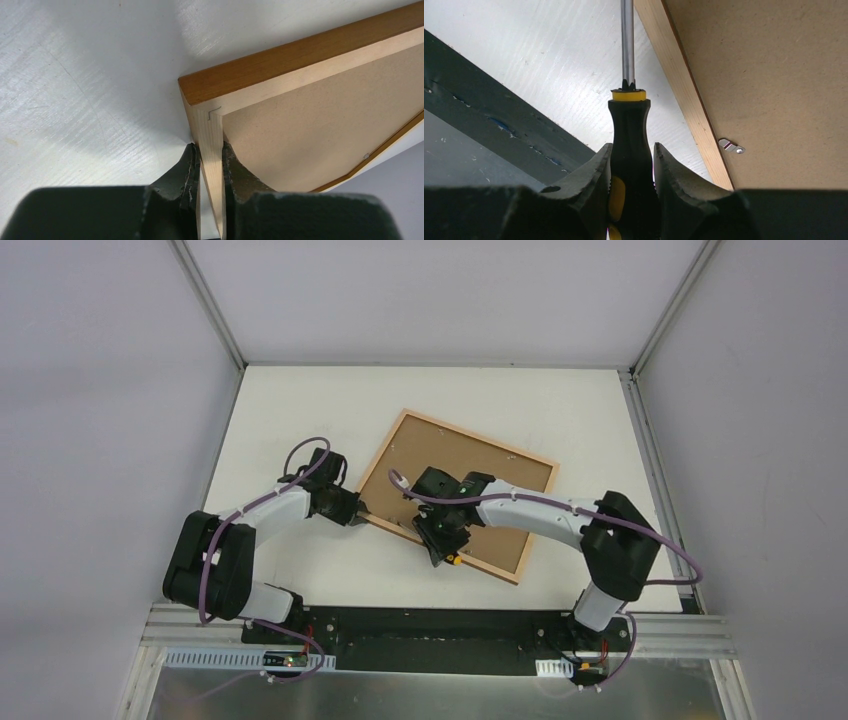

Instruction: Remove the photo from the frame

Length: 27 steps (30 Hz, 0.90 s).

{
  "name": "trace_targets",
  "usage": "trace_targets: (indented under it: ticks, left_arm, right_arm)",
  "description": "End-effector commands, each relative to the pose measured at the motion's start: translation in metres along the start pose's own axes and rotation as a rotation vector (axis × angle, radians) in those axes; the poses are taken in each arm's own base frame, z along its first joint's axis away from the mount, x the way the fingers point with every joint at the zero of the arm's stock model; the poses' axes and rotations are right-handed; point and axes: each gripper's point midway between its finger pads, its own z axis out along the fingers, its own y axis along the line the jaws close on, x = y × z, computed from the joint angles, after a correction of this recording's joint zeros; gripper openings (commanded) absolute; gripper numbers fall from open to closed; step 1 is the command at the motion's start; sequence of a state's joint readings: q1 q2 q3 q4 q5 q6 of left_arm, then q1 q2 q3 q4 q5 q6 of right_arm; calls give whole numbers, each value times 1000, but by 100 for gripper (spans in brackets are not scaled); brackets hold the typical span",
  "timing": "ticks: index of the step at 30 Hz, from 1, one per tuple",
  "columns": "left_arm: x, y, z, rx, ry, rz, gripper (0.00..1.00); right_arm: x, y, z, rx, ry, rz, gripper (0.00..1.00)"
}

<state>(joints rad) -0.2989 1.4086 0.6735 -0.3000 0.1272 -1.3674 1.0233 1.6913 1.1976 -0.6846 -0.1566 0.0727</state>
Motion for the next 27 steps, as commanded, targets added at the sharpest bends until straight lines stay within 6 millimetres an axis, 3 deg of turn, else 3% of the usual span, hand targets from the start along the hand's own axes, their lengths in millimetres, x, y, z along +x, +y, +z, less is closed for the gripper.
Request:
trace_targets:
  ticks: [1,10,18,21,27]
  left_arm:
    - [1,34,9,-108,8,69,0]
    - [3,34,7,-103,20,97,0]
    - [6,38,5,-101,31,95,0]
    - [6,40,5,-105,28,102,0]
    - [-2,35,6,-110,4,182,0]
  right_arm:
    - [-14,3,-5,6,-36,-46,0]
    - [-24,21,-1,-71,-10,-126,0]
    - [-71,-5,19,177,-40,-1,0]
    - [-87,-4,5,207,-99,39,0]
    - [-87,10,-53,110,-222,41,0]
